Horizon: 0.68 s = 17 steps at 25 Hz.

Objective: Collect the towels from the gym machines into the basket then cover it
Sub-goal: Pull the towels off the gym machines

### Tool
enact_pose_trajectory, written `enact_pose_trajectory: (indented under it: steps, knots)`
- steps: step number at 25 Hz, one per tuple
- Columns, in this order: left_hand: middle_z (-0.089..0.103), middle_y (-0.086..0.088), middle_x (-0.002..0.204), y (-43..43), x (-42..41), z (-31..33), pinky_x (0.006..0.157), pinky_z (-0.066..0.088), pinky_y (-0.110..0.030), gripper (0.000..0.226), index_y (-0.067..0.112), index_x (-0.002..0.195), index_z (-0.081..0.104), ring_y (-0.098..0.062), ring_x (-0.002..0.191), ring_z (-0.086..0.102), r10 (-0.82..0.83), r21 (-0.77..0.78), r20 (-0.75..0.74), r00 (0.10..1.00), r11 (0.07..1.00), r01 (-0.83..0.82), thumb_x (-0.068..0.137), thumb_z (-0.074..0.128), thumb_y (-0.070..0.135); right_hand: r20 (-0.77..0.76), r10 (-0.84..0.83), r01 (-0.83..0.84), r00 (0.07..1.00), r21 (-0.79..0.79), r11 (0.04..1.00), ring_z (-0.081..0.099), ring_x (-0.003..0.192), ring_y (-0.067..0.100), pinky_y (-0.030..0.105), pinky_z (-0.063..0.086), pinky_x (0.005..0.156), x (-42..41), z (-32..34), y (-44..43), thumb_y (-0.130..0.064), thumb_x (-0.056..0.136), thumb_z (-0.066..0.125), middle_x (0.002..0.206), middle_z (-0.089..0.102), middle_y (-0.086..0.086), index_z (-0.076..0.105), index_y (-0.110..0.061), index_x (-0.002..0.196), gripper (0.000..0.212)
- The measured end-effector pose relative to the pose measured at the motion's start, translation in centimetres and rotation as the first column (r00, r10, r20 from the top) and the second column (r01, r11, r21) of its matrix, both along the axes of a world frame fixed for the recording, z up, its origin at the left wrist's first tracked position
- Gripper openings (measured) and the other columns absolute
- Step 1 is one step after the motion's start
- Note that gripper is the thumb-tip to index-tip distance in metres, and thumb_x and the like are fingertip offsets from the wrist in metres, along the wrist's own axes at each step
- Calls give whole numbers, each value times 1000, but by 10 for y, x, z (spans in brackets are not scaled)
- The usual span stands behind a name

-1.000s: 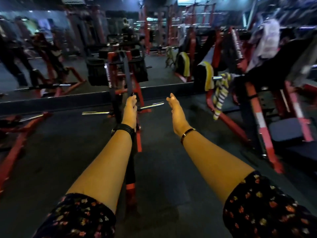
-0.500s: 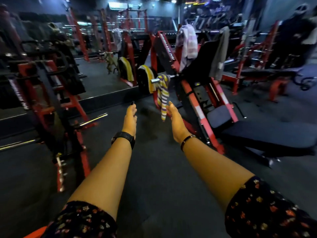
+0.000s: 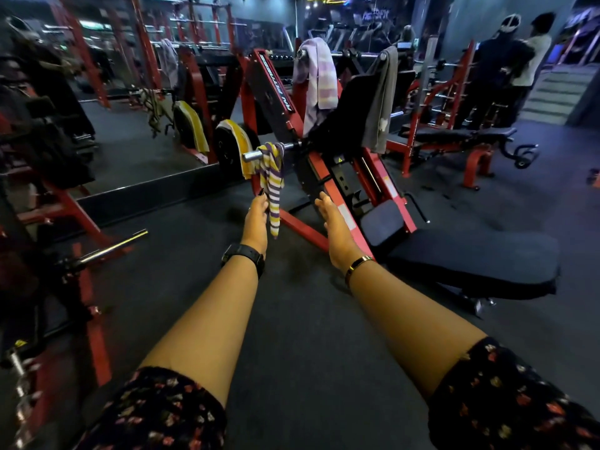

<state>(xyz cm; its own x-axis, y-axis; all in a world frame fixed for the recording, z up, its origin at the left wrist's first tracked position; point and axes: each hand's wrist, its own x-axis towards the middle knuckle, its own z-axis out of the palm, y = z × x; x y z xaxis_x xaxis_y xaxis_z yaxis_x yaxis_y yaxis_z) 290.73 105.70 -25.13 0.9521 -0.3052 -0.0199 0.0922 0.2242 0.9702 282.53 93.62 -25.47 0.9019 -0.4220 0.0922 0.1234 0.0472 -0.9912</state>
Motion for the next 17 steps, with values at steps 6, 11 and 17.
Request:
enact_pose_trajectory:
  steps: [6, 11, 17]
  knots:
    - [37, -3, 149, -27, 108, -7, 102, 23, -25, 49, 16, 140, 41, -18, 141, 28, 11, 14, -19, 1000, 1000, -11, 98, 31, 40, -27, -3, 3, 1000, -1, 1000, 24, 144, 16, 24, 18, 105, 115, 4, -29, -43, 101, 26, 157, 27, 1, 25, -22, 150, 53]
    - [34, -5, 152, -45, 217, 10, 108, 20, -25, 50, 15, 143, 36, -19, 143, 26, 39, -10, 22, 999, 999, -39, 99, 30, 39, -25, 45, -47, 999, -74, 996, 34, 134, 8, 11, 26, 98, 219, 21, -43, -38, 103, 24, 153, 32, 0, 28, -21, 148, 48]
    - [32, -6, 153, -79, 312, 1, 99, 22, -23, 53, 14, 145, 33, -20, 143, 26, 43, 23, 21, 999, 999, -44, 98, 30, 40, -30, 93, -95, 995, -73, 993, 43, 85, -19, -9, 35, 60, 315, 17, -78, -30, 104, 24, 123, 41, -10, 32, -16, 145, 44]
